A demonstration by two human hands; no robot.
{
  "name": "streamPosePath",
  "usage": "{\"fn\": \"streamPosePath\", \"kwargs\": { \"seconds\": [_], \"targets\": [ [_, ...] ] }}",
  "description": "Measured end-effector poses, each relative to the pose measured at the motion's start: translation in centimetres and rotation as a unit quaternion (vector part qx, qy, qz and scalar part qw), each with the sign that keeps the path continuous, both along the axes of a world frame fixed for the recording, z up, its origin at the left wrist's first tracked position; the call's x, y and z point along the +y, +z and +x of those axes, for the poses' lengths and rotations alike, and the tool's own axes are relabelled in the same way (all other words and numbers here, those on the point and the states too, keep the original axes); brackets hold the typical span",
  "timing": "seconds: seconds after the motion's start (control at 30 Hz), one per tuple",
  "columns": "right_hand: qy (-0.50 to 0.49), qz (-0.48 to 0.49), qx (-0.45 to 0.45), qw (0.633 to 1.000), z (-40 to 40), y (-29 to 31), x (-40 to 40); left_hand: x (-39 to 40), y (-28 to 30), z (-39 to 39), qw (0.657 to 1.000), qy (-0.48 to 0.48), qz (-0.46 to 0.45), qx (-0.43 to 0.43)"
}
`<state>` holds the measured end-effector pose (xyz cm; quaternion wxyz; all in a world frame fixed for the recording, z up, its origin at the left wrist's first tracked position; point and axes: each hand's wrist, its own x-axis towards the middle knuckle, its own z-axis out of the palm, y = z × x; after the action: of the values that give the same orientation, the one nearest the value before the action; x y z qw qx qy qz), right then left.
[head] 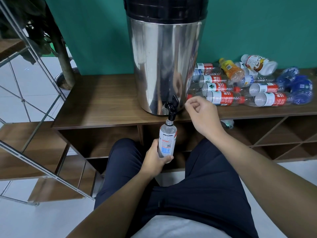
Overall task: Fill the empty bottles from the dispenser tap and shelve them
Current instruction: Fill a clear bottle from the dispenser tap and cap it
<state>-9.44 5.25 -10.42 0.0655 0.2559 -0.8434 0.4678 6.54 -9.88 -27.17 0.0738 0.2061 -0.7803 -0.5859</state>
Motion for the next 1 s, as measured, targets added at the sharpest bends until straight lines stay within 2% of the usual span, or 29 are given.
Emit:
{"fn": "streamPosePath", "kwargs": {
  "seconds": [0.07,0.13,0.27,0.57,0.73,0.83,1.0],
  "targets": [
    [0.004,0.105,0.038,0.994,-1.3,-1.4,0.7,-0.1,0.0,0.0,1.000,0.003,0.000,-0.005],
    [0.018,0.186,0.036,0.982,-2.0,-2.4,1.3,-0.2,-0.1,0.0,1.000,0.006,-0.001,-0.008],
    [0.035,0.254,0.024,0.966,-2.4,-3.4,1.6,-0.2,-0.1,0.0,1.000,0.008,-0.007,-0.020],
    [0.037,0.258,0.038,0.965,-2.6,-3.4,1.7,-0.1,0.4,0.3,1.000,-0.008,-0.009,-0.021],
    [0.128,0.152,0.026,0.980,0.7,-0.9,2.1,0.1,1.0,0.7,1.000,-0.020,-0.003,-0.019],
    [0.198,0.147,0.030,0.969,3.1,0.0,2.7,0.3,1.5,1.0,1.000,-0.026,0.002,-0.013],
    [0.221,0.148,0.054,0.962,4.7,0.8,3.1,1.0,3.1,1.6,0.999,-0.036,0.010,0.010]
  ]
}}
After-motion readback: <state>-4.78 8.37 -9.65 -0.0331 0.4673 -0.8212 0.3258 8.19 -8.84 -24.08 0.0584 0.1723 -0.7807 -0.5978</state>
